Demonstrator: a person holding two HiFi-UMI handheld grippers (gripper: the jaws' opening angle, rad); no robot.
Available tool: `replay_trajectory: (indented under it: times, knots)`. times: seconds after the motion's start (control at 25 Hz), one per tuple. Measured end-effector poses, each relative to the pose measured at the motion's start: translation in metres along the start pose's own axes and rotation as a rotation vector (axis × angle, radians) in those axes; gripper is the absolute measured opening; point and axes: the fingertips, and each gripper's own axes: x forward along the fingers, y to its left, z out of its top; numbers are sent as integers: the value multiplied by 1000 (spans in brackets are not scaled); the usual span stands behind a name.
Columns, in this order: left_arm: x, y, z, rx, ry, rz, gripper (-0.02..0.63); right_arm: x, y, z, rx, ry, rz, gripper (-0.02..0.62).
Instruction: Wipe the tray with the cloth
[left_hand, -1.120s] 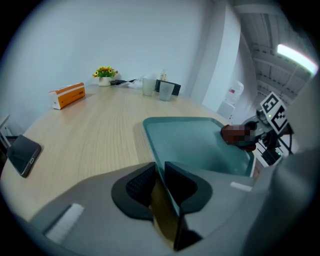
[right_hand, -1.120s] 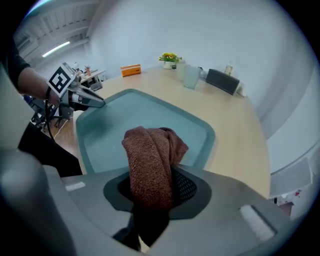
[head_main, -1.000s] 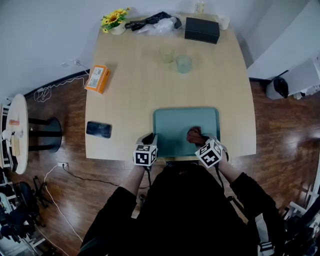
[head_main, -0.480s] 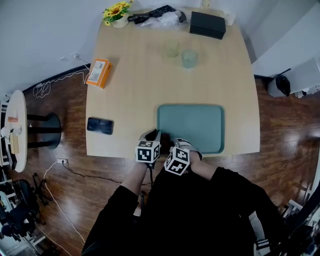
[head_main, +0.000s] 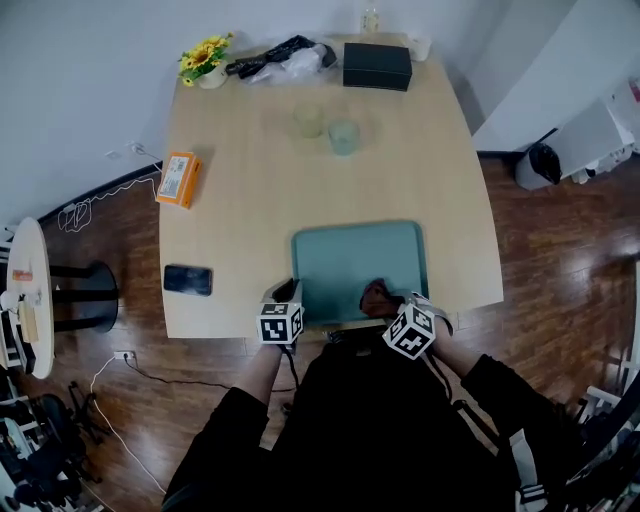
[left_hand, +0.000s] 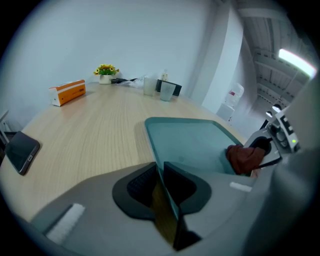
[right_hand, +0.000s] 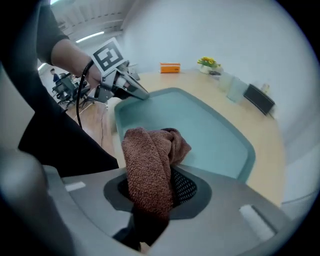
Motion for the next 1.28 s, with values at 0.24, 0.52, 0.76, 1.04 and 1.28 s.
replay_trajectory:
  times: [0.24,0.52,0.76,1.04,1.28]
  knots:
    - [-1,-1,1,13,-3,18,31,-31,-48,-68,195,24,-85,112]
    - [-3,-3,1,30,-7,34,32,-14,-117,-27,148,0,-153,112]
    - [1,-6,2,19,-2,37,37,-1,-203,20,220,-23,-222,114]
    - [0,-7,-1,16,-5,68,39,11,-205,55,300,-56,-189,114]
    - [0,-8,3,-2,-20,82,48,51,-149,158,180,-110,-59,114]
